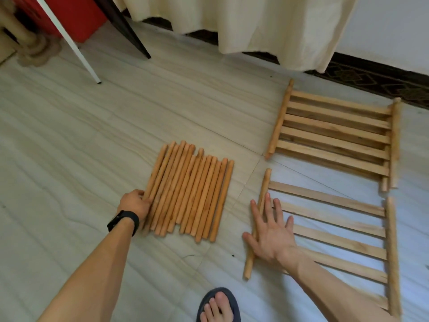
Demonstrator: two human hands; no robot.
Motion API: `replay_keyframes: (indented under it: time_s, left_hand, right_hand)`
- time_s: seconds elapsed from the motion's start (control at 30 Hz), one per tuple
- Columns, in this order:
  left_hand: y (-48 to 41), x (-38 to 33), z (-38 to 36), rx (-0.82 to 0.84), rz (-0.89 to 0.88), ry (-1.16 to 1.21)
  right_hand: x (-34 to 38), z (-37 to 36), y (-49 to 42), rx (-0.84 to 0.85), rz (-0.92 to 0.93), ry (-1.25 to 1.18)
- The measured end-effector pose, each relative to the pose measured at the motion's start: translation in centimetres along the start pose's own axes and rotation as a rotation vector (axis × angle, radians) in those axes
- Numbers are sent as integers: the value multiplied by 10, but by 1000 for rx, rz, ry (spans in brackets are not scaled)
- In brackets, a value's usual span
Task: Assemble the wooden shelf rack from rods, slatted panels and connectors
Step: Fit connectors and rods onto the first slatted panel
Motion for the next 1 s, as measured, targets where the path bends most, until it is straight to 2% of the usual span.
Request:
replay_keyframes:
  time_s: [0.17,0.27,0.37,0.47,0.57,0.7,0.77,0.83,1.0]
  left_hand:
    - [22,-21,20,-37,-29,72]
    - [51,-73,20,-9,-155,135]
    - [101,-151,2,114,-343,119]
    - [165,-232,-36,286,-593,18]
    - [234,-295,-88,406,-813,-163]
    - [306,-327,-174,542,-963,-381]
    - [329,-324,-211,612,-937,-428]
    - [342,-317,-238,648,-842,-372]
    - [355,-289,-272,756,-428,146]
  right_hand:
    - [-14,27,6,51,75,-56]
    - [-44,65,32,-10,117,-33]
    - [-94,97,73,-82,60,-25]
    - [-161,96,112,-157,-110,-153]
    - [-229,68,157,-309,-371,-378]
    - [-296,0,223,-525,-683,-693]
    - [-316,-30,245,-578,-783,-750]
    - [-329,-49,257,-622,-816,-779]
    - [-347,-51,251,-599,-777,-735]
Point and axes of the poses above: each hand's wrist, its own y-axis away from the middle knuckle, its own z-axis out of the back of the hand, x = y × z, the point moved 8 cm from there along -y, towards the middle knuckle, and after that the axes turned 1 degree about z, right-handed, at the moved point
